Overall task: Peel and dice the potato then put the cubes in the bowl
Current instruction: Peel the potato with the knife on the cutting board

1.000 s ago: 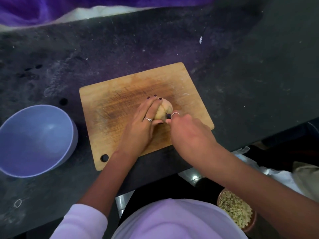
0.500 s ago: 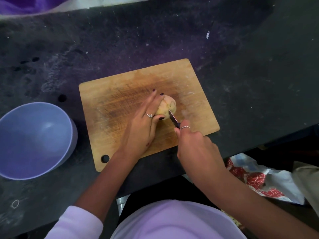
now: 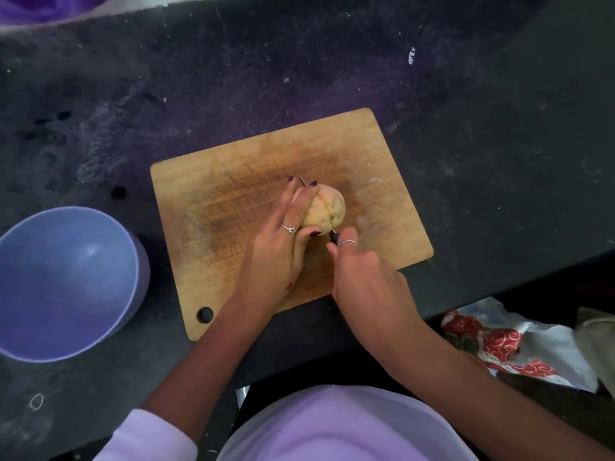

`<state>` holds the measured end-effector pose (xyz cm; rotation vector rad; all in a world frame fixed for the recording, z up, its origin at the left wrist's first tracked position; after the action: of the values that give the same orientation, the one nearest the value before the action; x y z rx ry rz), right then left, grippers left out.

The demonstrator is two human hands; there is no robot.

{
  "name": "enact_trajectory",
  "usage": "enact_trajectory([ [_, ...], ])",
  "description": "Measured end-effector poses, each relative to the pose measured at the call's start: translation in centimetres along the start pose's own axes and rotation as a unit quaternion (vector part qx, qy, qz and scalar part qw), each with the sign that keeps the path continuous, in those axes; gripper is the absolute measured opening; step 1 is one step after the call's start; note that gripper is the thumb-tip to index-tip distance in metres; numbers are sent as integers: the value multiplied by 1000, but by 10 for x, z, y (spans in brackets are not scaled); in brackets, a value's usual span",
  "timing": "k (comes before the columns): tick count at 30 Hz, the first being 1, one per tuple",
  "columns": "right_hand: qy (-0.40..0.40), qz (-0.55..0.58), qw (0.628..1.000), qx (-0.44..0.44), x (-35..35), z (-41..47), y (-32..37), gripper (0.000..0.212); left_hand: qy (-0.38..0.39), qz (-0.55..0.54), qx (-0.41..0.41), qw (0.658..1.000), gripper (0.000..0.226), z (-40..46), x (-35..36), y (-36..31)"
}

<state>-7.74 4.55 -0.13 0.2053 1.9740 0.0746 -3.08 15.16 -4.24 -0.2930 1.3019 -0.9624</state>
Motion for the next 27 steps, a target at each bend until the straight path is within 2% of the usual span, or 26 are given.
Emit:
enact_trajectory([
  [3, 2, 1, 1000, -3, 2, 0, -2, 28, 14, 22, -3, 1000, 47, 1, -1, -3],
  [6, 6, 9, 1000, -4, -4, 2, -2, 28, -5, 39, 87, 995, 36, -3, -4, -13],
  [8, 19, 22, 1000, -8, -8, 6, -3, 28, 3, 42, 112, 993, 40, -5, -3, -14],
  [21, 64, 54, 996, 20, -34, 19, 4, 32, -13, -63, 18, 998, 52, 9, -16, -14],
  [27, 66, 46, 997, 18, -30, 25, 5, 29, -12, -78, 2, 997, 43, 17, -21, -11],
])
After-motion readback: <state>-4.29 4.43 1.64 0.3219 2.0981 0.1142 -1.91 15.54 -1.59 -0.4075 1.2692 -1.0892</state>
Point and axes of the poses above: each hand's wrist, its own z-axis towards the middle knuckle, its own x-axis out of the palm, y = z × x, the point moved 6 cm from there along z, towards the middle knuckle
